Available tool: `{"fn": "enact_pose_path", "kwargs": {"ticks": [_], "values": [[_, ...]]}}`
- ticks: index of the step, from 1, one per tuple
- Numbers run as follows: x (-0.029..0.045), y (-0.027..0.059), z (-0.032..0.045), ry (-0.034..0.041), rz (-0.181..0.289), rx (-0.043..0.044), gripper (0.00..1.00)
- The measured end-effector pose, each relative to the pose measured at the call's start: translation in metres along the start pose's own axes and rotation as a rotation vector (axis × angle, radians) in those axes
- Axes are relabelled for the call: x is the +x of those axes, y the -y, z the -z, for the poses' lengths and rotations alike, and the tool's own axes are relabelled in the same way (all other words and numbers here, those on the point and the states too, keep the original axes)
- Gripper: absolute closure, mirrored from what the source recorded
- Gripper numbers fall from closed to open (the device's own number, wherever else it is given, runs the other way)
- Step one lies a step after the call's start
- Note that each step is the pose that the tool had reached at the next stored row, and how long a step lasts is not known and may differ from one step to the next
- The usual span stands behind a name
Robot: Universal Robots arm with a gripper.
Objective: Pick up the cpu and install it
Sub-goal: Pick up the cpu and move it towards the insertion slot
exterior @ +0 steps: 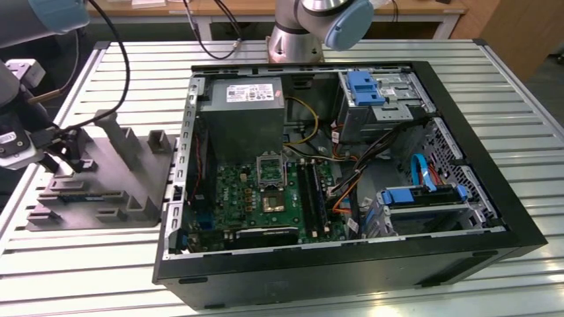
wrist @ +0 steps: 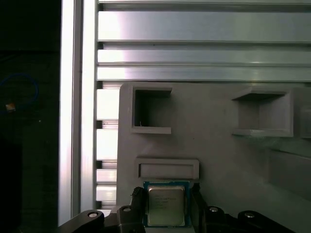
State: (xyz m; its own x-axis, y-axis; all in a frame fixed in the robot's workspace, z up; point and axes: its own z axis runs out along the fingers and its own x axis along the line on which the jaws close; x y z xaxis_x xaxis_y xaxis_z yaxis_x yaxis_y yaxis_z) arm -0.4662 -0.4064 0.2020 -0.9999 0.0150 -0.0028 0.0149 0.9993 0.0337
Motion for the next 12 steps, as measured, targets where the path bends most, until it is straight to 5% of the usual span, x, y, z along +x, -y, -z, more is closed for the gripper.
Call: {"fn": "enact_pose_path", "kwargs": {"ticks": [12], "values": [[0.0,-0.0001,0.0038,0.0,0.0,0.0,0.53]]}}
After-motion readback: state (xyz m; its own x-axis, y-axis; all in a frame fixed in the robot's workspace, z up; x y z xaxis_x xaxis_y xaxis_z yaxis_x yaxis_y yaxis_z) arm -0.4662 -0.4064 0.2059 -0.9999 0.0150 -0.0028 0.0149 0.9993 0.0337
